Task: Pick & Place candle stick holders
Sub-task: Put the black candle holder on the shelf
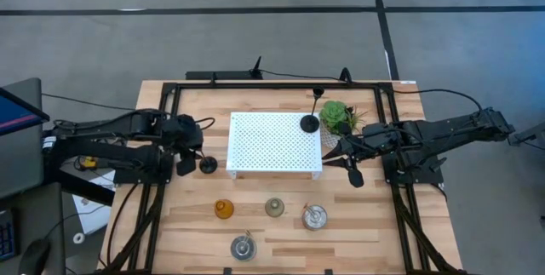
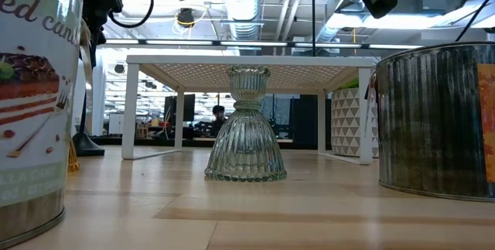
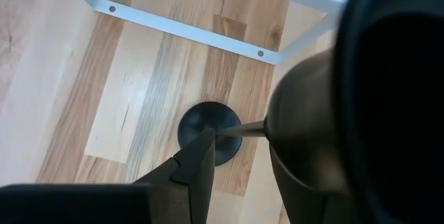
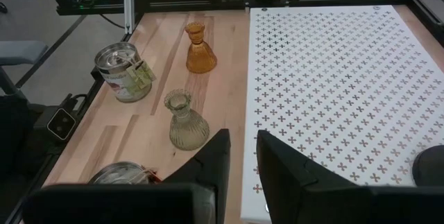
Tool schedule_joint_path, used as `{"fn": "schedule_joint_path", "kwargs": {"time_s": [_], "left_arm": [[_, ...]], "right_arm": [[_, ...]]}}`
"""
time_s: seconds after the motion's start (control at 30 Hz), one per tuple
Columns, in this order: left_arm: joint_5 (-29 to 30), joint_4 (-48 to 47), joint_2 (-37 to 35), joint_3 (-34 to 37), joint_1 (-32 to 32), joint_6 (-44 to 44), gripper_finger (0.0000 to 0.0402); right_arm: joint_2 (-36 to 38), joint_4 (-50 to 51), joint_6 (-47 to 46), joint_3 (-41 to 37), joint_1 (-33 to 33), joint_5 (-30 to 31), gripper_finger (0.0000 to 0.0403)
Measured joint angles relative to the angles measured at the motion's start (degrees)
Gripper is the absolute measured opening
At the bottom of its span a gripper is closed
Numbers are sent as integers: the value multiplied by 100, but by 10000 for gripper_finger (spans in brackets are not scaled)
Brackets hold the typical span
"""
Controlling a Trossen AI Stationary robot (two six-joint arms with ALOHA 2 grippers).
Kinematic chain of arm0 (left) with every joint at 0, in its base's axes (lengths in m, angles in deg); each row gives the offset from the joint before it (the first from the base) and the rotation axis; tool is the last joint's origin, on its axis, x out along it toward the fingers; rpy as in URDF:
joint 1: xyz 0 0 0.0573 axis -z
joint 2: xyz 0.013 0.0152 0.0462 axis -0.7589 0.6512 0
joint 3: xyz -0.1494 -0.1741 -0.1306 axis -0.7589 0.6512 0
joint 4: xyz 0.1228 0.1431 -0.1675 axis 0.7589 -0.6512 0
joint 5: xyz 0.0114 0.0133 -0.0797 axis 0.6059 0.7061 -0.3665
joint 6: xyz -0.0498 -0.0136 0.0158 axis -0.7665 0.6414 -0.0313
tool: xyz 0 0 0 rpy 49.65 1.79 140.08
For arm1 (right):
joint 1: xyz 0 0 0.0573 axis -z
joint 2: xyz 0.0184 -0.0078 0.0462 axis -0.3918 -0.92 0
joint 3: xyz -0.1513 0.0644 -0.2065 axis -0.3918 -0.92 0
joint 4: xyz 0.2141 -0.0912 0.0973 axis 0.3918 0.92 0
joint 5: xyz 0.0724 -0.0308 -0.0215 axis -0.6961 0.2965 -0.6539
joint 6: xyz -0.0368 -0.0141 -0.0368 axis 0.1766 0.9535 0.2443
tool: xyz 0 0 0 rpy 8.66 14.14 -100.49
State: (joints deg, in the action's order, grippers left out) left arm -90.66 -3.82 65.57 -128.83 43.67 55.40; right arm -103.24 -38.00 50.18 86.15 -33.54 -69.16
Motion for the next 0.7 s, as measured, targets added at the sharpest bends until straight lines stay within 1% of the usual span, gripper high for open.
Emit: {"fn": "schedule_joint_path", "kwargs": {"time_s": [0.17,0.43,0.57,0.7], "left_arm": [[0,118,0,0,0,0,136],[0,632,14,2,1,17,135],[0,646,15,24,0,17,126],[0,649,19,44,1,17,108]], "right_arm": [[0,-1,0,0,-1,0,65],[0,1,0,0,-1,0,65],[0,0,0,0,-1,0,65],[0,1,0,0,-1,0,65]]}}
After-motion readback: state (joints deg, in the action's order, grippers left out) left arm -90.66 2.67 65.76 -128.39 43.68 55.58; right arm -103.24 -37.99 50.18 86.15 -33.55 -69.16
